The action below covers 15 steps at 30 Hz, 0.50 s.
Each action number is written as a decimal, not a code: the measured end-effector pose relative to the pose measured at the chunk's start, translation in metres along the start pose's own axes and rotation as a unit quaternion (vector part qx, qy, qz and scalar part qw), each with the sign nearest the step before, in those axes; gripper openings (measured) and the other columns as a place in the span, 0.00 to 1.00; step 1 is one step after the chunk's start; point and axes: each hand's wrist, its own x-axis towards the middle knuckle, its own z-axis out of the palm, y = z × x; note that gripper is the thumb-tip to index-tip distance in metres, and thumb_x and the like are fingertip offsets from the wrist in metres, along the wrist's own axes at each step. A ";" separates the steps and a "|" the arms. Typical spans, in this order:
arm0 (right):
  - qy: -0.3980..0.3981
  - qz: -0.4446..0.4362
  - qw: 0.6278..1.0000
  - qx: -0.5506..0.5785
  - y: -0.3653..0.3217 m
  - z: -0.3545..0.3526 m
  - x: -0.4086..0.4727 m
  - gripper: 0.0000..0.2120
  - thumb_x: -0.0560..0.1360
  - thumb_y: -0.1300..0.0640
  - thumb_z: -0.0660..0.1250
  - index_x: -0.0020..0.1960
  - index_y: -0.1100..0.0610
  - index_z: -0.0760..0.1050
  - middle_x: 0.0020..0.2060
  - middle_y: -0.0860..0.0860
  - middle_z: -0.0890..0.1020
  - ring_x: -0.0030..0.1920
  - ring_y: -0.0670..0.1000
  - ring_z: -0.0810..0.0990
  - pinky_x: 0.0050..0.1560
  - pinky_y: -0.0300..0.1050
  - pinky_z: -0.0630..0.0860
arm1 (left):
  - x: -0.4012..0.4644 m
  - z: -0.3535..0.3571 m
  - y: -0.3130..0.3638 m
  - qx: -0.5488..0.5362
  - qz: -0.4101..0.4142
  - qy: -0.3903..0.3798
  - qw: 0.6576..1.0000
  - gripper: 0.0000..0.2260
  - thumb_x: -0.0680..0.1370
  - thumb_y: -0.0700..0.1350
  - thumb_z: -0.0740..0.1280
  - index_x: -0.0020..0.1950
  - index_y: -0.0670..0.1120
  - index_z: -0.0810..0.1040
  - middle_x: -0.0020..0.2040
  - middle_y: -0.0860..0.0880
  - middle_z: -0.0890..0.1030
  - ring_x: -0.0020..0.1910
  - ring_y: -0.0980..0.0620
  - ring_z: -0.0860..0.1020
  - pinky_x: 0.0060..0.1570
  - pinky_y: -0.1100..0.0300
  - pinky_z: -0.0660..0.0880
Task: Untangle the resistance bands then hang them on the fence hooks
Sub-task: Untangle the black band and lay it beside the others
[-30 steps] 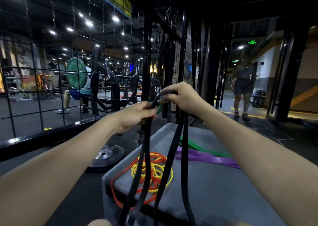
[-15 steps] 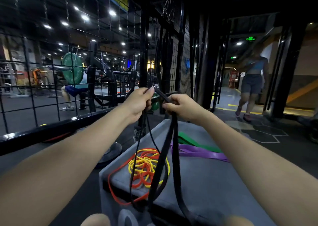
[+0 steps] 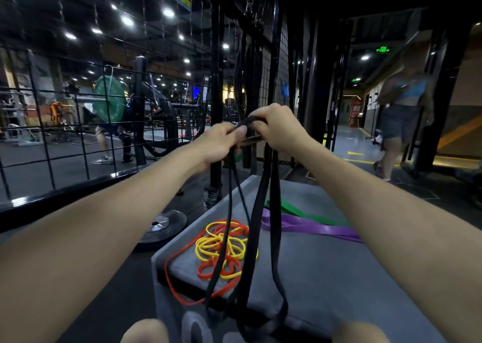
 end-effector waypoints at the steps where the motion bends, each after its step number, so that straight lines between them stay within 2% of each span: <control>1: -0.002 -0.001 1.000 0.001 0.001 -0.001 0.000 0.10 0.78 0.58 0.61 0.52 0.60 0.80 0.41 0.56 0.82 0.37 0.56 0.79 0.42 0.52 0.79 | 0.002 -0.001 0.002 -0.032 0.005 0.018 0.999 0.10 0.81 0.48 0.58 0.43 0.46 0.72 0.38 0.49 0.72 0.40 0.52 0.74 0.50 0.54 0.75; 3: -0.010 -0.006 1.000 0.018 0.003 0.000 -0.004 0.09 0.78 0.59 0.61 0.54 0.60 0.78 0.41 0.55 0.82 0.34 0.50 0.76 0.38 0.48 0.77 | 0.006 -0.001 0.006 -0.104 0.013 0.033 0.994 0.09 0.81 0.47 0.57 0.44 0.46 0.72 0.38 0.50 0.70 0.38 0.55 0.71 0.49 0.56 0.76; 5: -0.034 -0.004 0.998 0.049 0.005 0.005 -0.011 0.10 0.77 0.60 0.62 0.57 0.58 0.75 0.39 0.50 0.79 0.34 0.47 0.75 0.35 0.42 0.74 | 0.007 0.000 0.010 -0.154 0.014 0.047 0.987 0.08 0.81 0.46 0.57 0.47 0.45 0.73 0.39 0.50 0.70 0.38 0.56 0.71 0.47 0.57 0.76; 10: -0.111 0.043 0.989 0.090 0.024 0.019 -0.024 0.07 0.75 0.60 0.65 0.51 0.61 0.77 0.37 0.51 0.78 0.37 0.50 0.76 0.46 0.51 0.76 | 0.009 -0.004 0.004 -0.230 -0.018 0.095 0.968 0.08 0.81 0.46 0.59 0.43 0.48 0.74 0.38 0.51 0.70 0.39 0.56 0.71 0.44 0.58 0.77; 13: -0.087 0.050 0.992 0.076 0.029 0.026 -0.031 0.06 0.75 0.61 0.64 0.49 0.60 0.78 0.41 0.57 0.82 0.42 0.55 0.80 0.48 0.52 0.77 | 0.007 -0.001 -0.003 -0.268 -0.038 0.095 0.958 0.08 0.80 0.46 0.60 0.43 0.47 0.74 0.37 0.51 0.71 0.38 0.57 0.73 0.46 0.57 0.77; 15: -0.055 0.060 0.995 0.050 0.028 0.028 -0.031 0.08 0.77 0.60 0.62 0.49 0.61 0.78 0.42 0.57 0.83 0.43 0.56 0.81 0.47 0.52 0.78 | 0.006 0.003 -0.006 -0.273 -0.033 0.097 0.957 0.08 0.80 0.46 0.60 0.43 0.48 0.74 0.38 0.51 0.72 0.39 0.56 0.74 0.46 0.57 0.77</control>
